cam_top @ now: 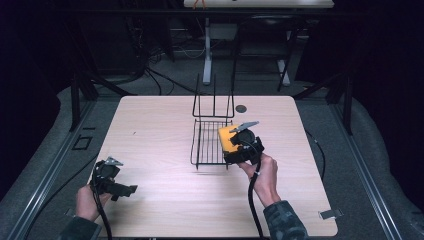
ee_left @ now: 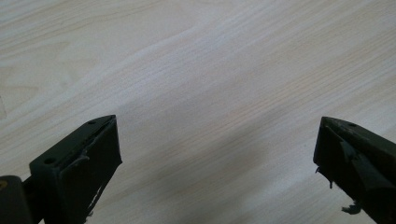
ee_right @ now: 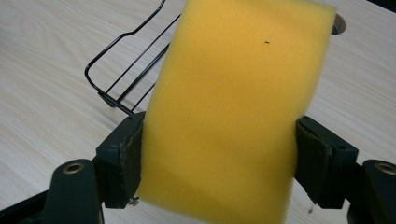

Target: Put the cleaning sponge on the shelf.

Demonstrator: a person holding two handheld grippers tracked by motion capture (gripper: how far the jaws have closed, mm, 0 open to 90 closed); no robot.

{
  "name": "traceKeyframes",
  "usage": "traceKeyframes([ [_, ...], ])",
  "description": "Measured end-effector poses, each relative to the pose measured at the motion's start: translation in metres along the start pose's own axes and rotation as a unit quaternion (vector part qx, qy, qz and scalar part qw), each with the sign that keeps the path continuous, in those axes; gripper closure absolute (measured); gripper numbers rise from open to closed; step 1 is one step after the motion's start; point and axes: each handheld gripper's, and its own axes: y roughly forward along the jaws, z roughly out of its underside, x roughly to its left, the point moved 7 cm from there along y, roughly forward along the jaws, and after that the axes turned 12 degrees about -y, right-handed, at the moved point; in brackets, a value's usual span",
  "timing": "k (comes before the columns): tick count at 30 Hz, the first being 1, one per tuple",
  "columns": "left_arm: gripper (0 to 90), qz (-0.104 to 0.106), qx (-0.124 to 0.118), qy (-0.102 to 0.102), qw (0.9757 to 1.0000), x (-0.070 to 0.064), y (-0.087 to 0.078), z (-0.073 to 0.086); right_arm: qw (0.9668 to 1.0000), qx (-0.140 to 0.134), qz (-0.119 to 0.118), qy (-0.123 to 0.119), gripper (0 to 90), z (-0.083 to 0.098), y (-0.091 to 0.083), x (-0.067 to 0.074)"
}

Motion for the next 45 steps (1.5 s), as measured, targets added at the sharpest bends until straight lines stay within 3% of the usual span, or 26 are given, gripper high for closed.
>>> traceKeyframes([
  [18, 0.8, 0.002, 0.001, 0.002, 1.0000, -0.001, 0.000, 0.000, 0.9998, -0.007, -0.020, -0.004, 25.6, -0.013, 0.019, 0.015],
  [25, 0.9, 0.002, -0.002, 0.002, 1.0000, -0.001, 0.000, -0.001, 0.9996, -0.007, -0.026, -0.002, 25.5, -0.014, 0.036, 0.019],
  [31, 1.3, 0.002, -0.001, 0.001, 1.0000, -0.001, -0.001, 0.000, 0.9994, -0.010, -0.029, 0.017, 25.5, -0.008, 0.050, 0.019],
  [45, 1.2, 0.004, 0.000, 0.002, 1.0000, -0.001, 0.000, 0.000, 0.9991, -0.009, -0.023, 0.034, 25.3, -0.007, 0.073, 0.020],
])
